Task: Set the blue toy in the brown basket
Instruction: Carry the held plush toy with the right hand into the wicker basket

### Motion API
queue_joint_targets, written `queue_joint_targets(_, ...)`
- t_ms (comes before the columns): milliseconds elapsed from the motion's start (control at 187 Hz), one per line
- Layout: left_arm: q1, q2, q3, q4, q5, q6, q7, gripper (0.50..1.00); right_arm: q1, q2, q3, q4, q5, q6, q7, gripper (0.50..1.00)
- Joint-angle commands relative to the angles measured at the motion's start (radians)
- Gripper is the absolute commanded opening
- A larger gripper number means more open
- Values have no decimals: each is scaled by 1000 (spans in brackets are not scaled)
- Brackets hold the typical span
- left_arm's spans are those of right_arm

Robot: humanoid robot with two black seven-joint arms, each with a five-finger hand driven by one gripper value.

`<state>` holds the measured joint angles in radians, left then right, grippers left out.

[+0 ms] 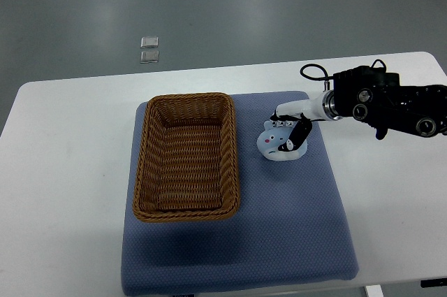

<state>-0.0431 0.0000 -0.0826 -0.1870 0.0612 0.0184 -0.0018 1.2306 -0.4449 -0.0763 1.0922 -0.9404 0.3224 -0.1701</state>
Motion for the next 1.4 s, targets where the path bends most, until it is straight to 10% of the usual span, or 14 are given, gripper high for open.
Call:
queue_joint_targets(0, 0, 0, 0, 0, 0, 2, 0, 1000, 78, -46, 4, 25, 8, 21, 0, 509)
queue_joint_targets(299, 0, 0, -2, -2, 0, 0, 0, 1000, 291, -75, 4, 98, 121, 52, 0, 529)
queue_joint_targets(524, 0, 0, -5, -2, 0, 0, 0, 1000, 365, 107, -23, 52, 172, 44, 0, 537)
queue_joint_targets(850, 0, 0, -5, -2, 0, 0, 0, 1000, 313, 445, -43, -147, 176, 18, 1, 549)
queue_joint_targets(1394, 0, 0, -3, -2, -1, 0, 0, 1000, 133, 445, -45, -245, 172, -45, 3, 599)
